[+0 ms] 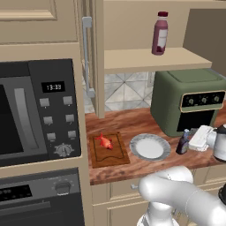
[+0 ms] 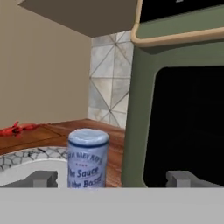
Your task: Pick the fish from the plate and place it on the cutting board. Then pick the condiment bottle from the cabinet and place it next to the cutting board.
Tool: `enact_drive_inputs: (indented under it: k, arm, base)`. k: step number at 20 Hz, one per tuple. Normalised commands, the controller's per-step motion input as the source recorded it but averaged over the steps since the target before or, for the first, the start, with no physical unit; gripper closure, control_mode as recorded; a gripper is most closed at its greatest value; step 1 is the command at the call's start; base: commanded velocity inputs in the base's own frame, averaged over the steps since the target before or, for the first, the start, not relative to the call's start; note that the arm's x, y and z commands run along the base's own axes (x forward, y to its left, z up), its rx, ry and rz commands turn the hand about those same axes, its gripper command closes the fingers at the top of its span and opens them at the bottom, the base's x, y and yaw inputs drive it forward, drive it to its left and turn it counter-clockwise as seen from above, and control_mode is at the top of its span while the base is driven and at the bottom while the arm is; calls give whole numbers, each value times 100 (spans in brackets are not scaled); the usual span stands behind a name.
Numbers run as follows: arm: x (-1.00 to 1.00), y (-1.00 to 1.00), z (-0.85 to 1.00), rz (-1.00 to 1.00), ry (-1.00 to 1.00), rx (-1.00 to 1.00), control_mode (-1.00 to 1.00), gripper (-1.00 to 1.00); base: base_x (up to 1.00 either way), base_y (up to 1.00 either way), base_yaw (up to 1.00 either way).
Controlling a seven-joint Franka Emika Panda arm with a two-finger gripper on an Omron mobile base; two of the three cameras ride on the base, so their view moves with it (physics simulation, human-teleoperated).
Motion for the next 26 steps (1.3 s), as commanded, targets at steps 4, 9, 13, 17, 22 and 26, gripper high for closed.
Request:
enact_drive_inputs:
  k: [4, 9, 13, 17, 22, 26]
  arm:
    - [-27, -45, 7, -8, -1, 6, -100, -100]
    - [-47, -56, 23, -10, -7, 12, -100, -100]
    - [-51, -60, 30, -10, -5, 14, -100, -100]
    - [-52, -63, 37, -11, -5, 17, -100, -100]
    - [-66, -56, 52, -6, -14, 20, -100, -100]
    - [-87, -44, 51, -1, -28, 15, -100, -100]
  base:
    - [0, 0, 0]
    - [0, 0, 0]
    - [0, 0, 0]
    - [0, 0, 0]
    - [0, 0, 0]
    - [0, 0, 0]
